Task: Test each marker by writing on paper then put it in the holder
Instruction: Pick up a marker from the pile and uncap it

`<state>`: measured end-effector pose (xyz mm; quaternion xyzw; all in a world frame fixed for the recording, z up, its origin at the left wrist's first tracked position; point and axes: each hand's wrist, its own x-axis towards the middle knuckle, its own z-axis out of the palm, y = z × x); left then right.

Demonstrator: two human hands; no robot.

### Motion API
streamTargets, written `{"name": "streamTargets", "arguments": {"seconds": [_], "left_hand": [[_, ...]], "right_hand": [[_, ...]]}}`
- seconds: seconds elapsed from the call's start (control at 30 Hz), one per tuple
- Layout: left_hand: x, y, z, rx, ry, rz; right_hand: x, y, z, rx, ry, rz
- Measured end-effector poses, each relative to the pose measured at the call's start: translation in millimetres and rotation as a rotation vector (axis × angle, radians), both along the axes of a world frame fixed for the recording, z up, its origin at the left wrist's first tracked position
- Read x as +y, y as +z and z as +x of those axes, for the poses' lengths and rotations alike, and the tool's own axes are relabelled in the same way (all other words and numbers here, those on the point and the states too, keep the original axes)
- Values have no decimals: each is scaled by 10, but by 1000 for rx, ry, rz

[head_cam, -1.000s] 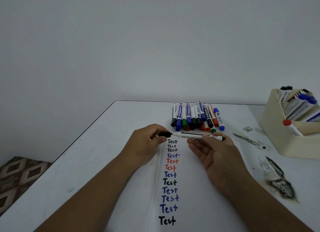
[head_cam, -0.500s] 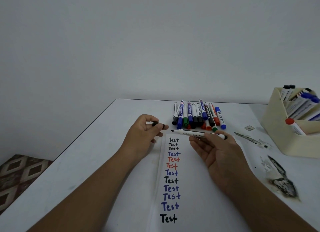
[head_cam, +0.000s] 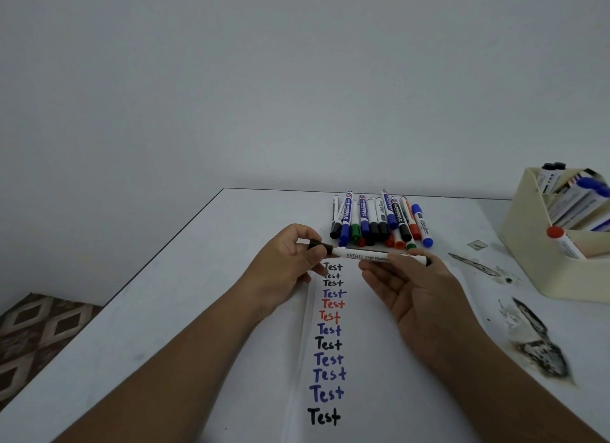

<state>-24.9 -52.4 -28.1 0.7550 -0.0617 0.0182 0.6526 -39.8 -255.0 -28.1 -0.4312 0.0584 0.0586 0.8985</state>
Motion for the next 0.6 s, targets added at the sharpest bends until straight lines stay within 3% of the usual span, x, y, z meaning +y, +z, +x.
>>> {"name": "streamTargets", "arguments": {"seconds": [0.17, 0.43, 0.6], "left_hand": [[-65, 9, -26, -3, 10, -68], [-96, 27, -33, -88, 67, 112], [-163, 41, -59, -117, 84, 118]], "right_hand": [[-3, -3, -21, -15, 44, -2], [7, -21, -48, -95, 20, -79], [5, -13, -51, -108, 13, -84]]}}
